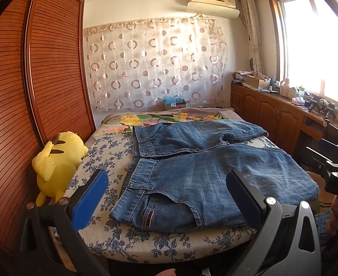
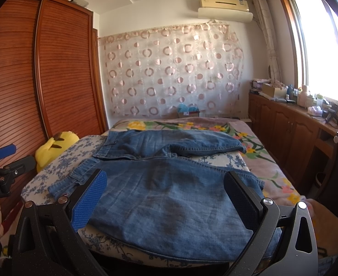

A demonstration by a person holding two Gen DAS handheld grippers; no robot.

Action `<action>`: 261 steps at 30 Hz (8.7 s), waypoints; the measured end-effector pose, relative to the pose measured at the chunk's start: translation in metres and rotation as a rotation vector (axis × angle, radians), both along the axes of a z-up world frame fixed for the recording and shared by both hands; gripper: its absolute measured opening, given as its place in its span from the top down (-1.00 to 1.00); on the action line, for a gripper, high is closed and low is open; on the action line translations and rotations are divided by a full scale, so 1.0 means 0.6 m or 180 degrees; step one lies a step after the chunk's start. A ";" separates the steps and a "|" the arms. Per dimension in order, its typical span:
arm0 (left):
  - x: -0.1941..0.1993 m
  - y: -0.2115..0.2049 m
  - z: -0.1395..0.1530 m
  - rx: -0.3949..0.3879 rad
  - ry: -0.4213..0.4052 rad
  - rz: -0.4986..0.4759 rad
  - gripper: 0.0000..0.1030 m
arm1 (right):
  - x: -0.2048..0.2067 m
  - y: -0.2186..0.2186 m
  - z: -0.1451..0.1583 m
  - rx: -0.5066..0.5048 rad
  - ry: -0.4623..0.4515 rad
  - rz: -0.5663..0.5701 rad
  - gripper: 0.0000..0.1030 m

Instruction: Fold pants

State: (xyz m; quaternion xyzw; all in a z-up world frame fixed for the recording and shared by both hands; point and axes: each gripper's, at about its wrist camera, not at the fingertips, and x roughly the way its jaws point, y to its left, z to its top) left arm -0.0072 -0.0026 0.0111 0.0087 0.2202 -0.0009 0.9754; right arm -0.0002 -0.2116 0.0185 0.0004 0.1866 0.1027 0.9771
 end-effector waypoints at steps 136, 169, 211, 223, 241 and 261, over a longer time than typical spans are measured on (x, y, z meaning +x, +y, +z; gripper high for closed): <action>0.103 0.162 -0.206 -0.0355 0.1041 0.0103 -0.94 | 0.024 -0.086 -0.127 -0.0955 0.0654 0.0266 0.95; 0.081 0.190 -0.106 -0.0697 0.0635 -0.0107 0.94 | 0.051 -0.096 -0.037 -0.0687 0.0489 0.0266 0.96; 0.097 0.197 0.025 -0.0521 0.0019 -0.0182 0.97 | 0.108 -0.069 0.087 -0.0958 -0.0087 0.0392 0.97; 0.184 0.193 0.042 -0.0396 0.0005 -0.0172 0.97 | 0.214 -0.065 0.094 -0.1062 -0.0144 0.0270 0.97; 0.363 0.199 0.004 -0.0262 0.0332 -0.0096 0.97 | 0.393 -0.057 0.037 -0.1128 0.0019 0.0300 0.97; 0.516 0.214 -0.056 -0.0184 0.0675 0.0006 0.95 | 0.582 -0.014 -0.014 -0.1457 0.0232 0.0418 0.97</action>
